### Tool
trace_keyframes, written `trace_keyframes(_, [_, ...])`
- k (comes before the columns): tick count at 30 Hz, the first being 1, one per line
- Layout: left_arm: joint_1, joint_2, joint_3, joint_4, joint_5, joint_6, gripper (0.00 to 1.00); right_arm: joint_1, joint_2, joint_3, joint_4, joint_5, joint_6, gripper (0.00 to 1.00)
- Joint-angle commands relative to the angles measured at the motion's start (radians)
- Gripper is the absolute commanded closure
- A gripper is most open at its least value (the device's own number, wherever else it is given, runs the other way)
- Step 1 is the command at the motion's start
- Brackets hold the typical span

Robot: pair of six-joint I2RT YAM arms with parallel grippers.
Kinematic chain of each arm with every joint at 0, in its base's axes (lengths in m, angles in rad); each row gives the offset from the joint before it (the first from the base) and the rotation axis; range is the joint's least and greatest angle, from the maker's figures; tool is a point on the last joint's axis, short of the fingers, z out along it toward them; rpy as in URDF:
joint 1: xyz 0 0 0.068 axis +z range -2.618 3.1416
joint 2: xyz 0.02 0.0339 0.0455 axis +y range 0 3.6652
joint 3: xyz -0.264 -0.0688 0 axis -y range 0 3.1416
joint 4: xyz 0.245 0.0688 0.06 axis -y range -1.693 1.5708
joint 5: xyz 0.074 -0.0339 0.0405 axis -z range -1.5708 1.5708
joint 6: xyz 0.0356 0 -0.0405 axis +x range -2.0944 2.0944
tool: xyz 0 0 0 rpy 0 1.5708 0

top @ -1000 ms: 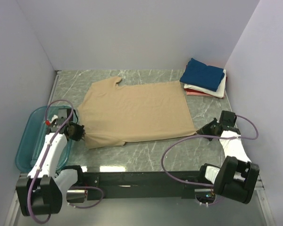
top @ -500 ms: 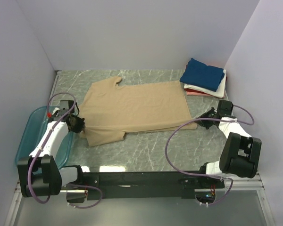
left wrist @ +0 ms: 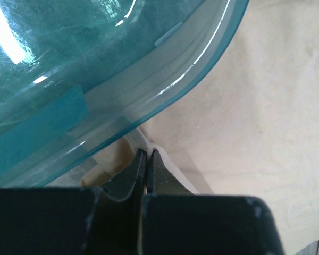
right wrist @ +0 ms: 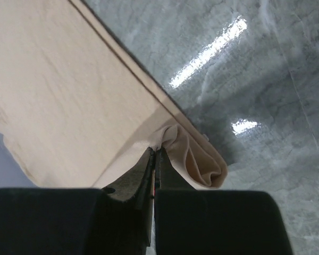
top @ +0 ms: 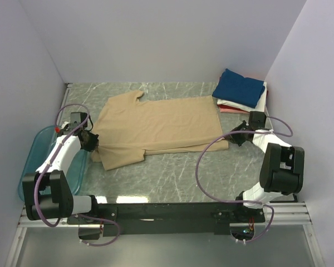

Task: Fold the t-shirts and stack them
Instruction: Fold the tshirt

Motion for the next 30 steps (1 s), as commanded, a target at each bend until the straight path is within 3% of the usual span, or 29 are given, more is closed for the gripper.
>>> trace_keyframes(1, [0.010,0.004,0.035,0.033,-0.038,0.019,0.99,0.012,0.028,0.070,0.036,0.023,-0.030,1.00])
trace_keyframes(17, [0.011,0.056,0.063,0.048,-0.056,0.033,0.99,0.064,0.151,0.179,0.038,-0.016,-0.079,1.00])
trace_keyframes(21, [0.019,0.061,0.058,0.062,-0.049,0.045,0.97,0.069,0.158,0.188,0.038,-0.018,-0.090,0.90])
trace_keyframes(25, [0.027,0.057,0.058,0.079,-0.035,0.070,0.82,0.070,0.146,0.200,0.024,-0.023,-0.104,0.73])
trace_keyframes(27, [0.028,0.046,0.058,0.103,-0.023,0.099,0.64,0.074,0.116,0.199,0.018,-0.015,-0.110,0.58])
trace_keyframes(30, [0.030,0.023,0.055,0.125,0.004,0.125,0.37,0.101,0.057,0.194,-0.017,0.041,-0.130,0.48])
